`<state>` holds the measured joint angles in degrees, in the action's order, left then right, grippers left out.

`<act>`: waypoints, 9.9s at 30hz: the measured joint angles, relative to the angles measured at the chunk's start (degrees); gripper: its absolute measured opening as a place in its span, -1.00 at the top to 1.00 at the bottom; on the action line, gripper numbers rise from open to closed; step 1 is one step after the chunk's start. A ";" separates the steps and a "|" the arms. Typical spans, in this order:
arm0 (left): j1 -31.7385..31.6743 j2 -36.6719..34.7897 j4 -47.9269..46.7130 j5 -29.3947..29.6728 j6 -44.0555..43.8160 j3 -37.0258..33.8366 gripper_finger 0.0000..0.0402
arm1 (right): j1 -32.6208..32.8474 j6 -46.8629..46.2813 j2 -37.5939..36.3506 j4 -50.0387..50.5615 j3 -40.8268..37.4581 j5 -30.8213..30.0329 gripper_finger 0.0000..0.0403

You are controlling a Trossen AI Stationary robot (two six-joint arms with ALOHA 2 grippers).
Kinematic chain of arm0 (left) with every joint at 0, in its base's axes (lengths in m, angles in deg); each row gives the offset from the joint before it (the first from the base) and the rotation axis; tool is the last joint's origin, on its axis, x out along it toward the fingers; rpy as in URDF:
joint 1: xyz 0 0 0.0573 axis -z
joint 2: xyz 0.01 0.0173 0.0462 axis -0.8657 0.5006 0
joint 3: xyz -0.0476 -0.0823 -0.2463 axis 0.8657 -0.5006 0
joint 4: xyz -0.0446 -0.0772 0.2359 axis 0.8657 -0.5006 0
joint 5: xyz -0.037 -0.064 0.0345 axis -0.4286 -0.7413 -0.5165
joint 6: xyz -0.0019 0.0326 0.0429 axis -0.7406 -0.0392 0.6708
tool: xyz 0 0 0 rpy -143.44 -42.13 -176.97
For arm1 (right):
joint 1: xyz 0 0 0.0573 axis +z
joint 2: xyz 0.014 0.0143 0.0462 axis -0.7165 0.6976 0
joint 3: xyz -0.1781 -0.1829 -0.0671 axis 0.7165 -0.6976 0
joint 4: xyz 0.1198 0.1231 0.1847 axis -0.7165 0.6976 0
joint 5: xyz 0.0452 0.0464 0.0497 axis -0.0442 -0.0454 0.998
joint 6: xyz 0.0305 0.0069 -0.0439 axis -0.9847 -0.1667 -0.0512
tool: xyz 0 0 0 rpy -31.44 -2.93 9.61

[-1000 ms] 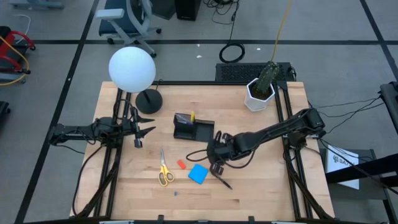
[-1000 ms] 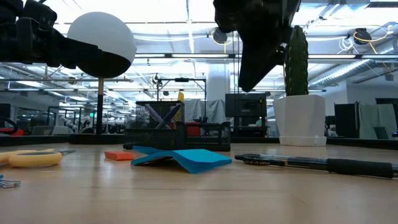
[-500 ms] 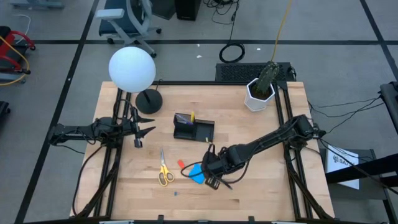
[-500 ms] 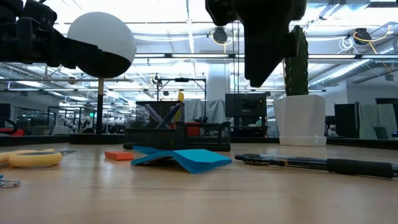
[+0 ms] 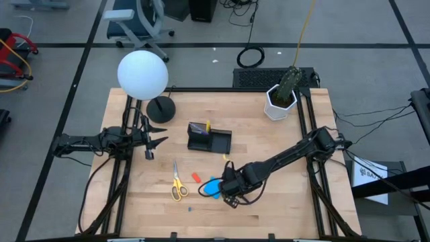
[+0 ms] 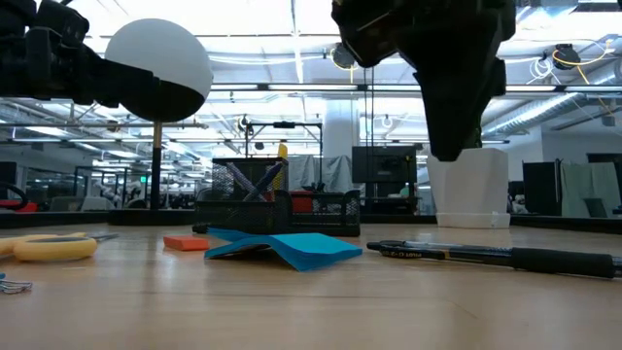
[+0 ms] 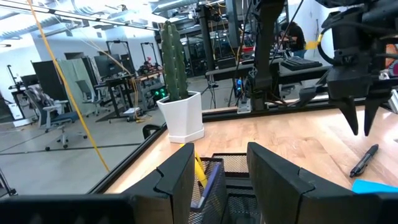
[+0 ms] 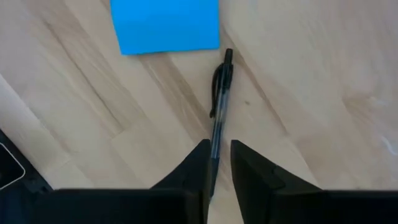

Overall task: Pick and place office supplies into organizer
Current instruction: Put the black pen into the desk organizer

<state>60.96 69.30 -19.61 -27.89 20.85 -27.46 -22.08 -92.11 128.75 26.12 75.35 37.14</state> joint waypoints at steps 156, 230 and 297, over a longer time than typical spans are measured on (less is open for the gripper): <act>0.00 0.01 -0.06 0.04 0.00 0.00 0.23 | -2.42 0.68 -0.13 -16.07 -21.08 5.30 0.48; 0.02 -0.01 -0.03 0.01 0.00 0.00 0.23 | -22.82 54.33 -11.77 -94.82 -41.35 -5.77 0.88; 0.02 0.00 -0.03 0.02 0.00 0.00 0.23 | -34.98 62.38 -0.41 -129.08 -43.77 4.84 0.77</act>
<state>60.97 69.31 -19.64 -27.87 20.85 -27.46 -57.05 -29.72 128.35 -102.97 31.58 41.98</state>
